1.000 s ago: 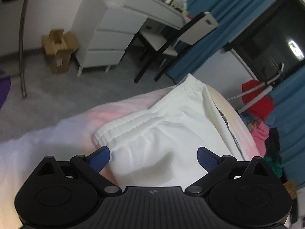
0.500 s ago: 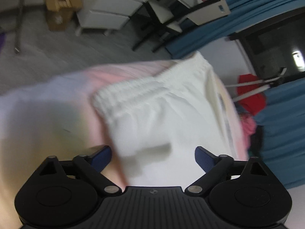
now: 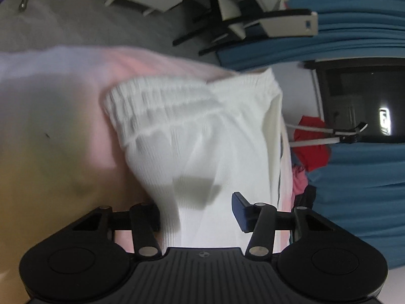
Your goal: Fold clothes
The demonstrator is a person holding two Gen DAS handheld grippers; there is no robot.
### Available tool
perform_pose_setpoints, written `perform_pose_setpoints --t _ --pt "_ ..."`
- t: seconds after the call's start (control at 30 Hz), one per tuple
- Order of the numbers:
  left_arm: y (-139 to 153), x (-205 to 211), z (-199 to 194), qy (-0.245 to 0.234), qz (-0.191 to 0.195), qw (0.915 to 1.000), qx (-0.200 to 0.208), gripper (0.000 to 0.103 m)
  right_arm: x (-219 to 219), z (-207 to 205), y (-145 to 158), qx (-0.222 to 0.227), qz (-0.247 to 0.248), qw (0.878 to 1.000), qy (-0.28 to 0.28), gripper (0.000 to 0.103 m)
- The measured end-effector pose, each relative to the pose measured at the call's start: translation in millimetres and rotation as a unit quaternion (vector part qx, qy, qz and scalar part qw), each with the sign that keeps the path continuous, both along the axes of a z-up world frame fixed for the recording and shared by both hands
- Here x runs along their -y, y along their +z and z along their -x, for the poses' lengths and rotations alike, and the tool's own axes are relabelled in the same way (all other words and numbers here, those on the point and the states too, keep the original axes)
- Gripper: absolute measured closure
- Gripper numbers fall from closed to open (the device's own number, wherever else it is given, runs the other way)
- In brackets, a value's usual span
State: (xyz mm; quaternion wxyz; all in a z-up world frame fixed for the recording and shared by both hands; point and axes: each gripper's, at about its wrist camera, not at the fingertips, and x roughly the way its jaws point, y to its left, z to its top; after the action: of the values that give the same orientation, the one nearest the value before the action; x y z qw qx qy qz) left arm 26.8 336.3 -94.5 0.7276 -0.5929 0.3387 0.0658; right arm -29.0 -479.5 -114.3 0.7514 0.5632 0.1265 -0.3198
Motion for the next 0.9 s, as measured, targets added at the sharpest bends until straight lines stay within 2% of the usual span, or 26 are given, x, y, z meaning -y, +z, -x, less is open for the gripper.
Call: perform_pose_setpoints --t 0.03,0.07,0.1,0.13,0.17,0.3,0.47,0.6,0.67,0.77,0.83,0.9 --pt "-1 -1 0 0.003 0.0 1.0 0.0 0.06 4 2 -2 0.012 -0.002 1.0 -0.007 0.053" --pt "-1 -2 0 0.008 0.001 1.0 0.001 0.067 7 3 -3 0.017 -0.005 1.0 -0.012 0.065" --pt "-2 -4 -1 0.011 0.0 0.9999 0.002 0.078 9 3 -6 0.006 -0.008 1.0 -0.016 0.073" --pt "-2 -7 -2 0.012 0.0 0.9999 0.003 0.084 10 3 -8 -0.004 -0.009 1.0 -0.019 0.088" --pt "-3 -9 -3 0.012 -0.001 0.9999 0.004 0.088 10 3 -7 -0.011 -0.002 1.0 -0.019 0.093" --pt "2 -12 0 0.014 -0.005 0.9996 0.024 0.093 9 4 -3 -0.034 0.028 0.999 -0.018 0.097" --pt "32 -6 15 0.014 -0.04 0.9953 0.087 0.096 -8 19 38 0.018 0.104 0.994 -0.036 0.097" --pt "55 -7 20 0.016 -0.037 0.9925 0.116 0.097 -11 28 67 0.042 0.122 0.99 -0.051 0.097" --pt "71 -7 4 0.009 -0.044 0.9921 0.117 0.097 -11 25 82 0.047 0.139 0.988 -0.049 0.097" --pt "97 -6 -28 -0.006 -0.063 0.9911 0.117 0.097 -3 -2 106 0.04 0.172 0.984 -0.026 0.097" --pt "116 -6 -53 -0.015 -0.076 0.9901 0.117 0.097 3 -31 123 0.033 0.197 0.98 -0.013 0.097" --pt "133 -2 -96 -0.02 -0.086 0.9893 0.116 0.096 6 -69 137 0.02 0.222 0.975 -0.006 0.097"
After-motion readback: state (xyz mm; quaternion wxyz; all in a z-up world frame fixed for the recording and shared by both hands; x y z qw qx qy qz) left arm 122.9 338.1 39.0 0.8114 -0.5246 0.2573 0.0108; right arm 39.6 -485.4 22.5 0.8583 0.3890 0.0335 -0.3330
